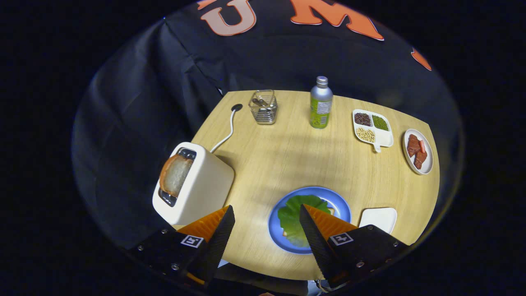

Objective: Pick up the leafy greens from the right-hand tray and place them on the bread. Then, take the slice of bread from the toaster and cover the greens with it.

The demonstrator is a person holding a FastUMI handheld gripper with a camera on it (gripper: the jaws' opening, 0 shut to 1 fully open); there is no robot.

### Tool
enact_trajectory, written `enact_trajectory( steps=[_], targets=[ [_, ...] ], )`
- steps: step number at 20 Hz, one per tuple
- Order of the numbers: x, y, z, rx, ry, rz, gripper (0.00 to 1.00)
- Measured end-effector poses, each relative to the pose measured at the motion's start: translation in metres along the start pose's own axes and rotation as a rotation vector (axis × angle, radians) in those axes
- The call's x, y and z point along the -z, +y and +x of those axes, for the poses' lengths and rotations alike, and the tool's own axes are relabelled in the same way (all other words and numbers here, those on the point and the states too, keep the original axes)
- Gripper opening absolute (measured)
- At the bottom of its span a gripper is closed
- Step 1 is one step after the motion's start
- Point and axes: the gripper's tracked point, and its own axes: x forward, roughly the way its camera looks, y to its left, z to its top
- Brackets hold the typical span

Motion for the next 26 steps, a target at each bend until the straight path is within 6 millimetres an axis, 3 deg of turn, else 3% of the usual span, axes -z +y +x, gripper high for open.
enact_trajectory(
  steps=[3,8,14,17,20,26],
  targets=[
    [-0.009,0.029,0.000,-0.024,0.009,-0.008,0.97],
    [-0.024,0.056,0.007,-0.005,0.037,-0.026,0.98],
    [-0.042,0.109,0.014,-0.059,0.064,-0.025,0.98],
    [-0.044,0.123,0.023,-0.055,0.097,-0.038,0.97],
    [-0.044,0.149,0.034,-0.094,0.136,-0.024,0.91],
    [-0.035,0.171,0.056,-0.082,0.201,-0.076,0.76]
  ],
)
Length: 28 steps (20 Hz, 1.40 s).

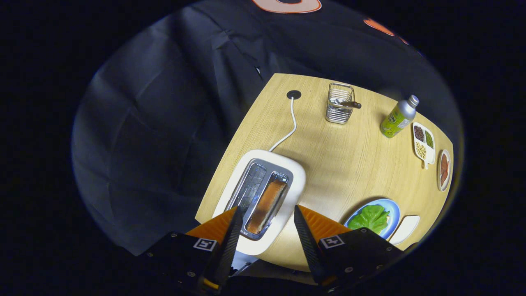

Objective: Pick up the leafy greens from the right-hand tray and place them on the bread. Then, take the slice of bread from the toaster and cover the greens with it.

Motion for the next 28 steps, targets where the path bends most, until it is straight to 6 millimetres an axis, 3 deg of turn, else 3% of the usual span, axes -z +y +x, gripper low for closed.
enact_trajectory(
  steps=[11,18,20,25,28],
  targets=[
    [0.001,0.005,0.032,0.085,0.060,0.012,0.55],
    [0.000,0.004,0.039,0.137,0.057,0.012,0.27],
    [0.001,0.004,0.037,0.124,0.035,0.011,0.17],
    [0.006,0.005,0.012,0.012,-0.007,0.085,0.15],
    [-0.004,0.000,-0.015,-0.062,-0.078,0.127,0.13]
  ],
)
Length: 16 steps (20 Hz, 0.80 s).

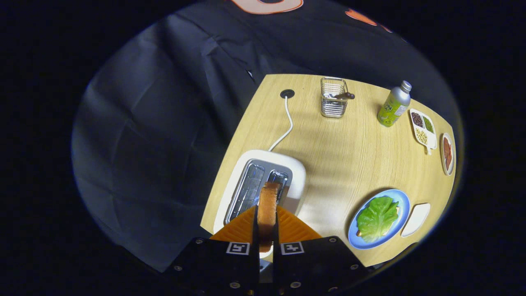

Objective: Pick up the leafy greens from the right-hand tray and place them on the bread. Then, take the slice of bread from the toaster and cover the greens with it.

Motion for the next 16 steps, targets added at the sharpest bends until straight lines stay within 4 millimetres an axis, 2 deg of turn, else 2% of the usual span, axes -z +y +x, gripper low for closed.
enact_trajectory(
  steps=[3,9,14,16],
  targets=[
    [-0.005,-0.009,-0.026,-0.080,-0.056,0.046,0.12],
    [-0.002,-0.061,-0.063,-0.151,-0.131,0.146,0.12],
    [0.014,-0.128,-0.084,-0.131,-0.165,0.196,0.12],
    [0.024,-0.153,-0.086,-0.118,-0.167,0.205,0.11]
  ],
)
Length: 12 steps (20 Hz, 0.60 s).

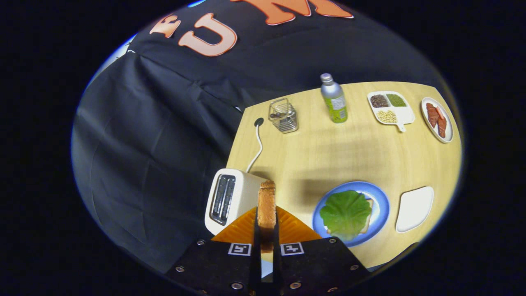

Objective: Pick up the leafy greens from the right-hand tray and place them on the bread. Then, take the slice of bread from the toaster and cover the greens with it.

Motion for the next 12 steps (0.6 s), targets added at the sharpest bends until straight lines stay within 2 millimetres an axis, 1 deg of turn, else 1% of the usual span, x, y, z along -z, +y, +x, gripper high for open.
enact_trajectory(
  steps=[3,7,9,12],
  targets=[
    [0.007,-0.029,-0.008,-0.007,-0.002,0.010,0.11],
    [0.021,-0.062,-0.007,0.003,0.012,0.025,0.12],
    [0.029,-0.075,-0.003,-0.007,0.019,0.039,0.12],
    [0.044,-0.094,0.013,-0.014,0.046,0.057,0.11]
  ],
)
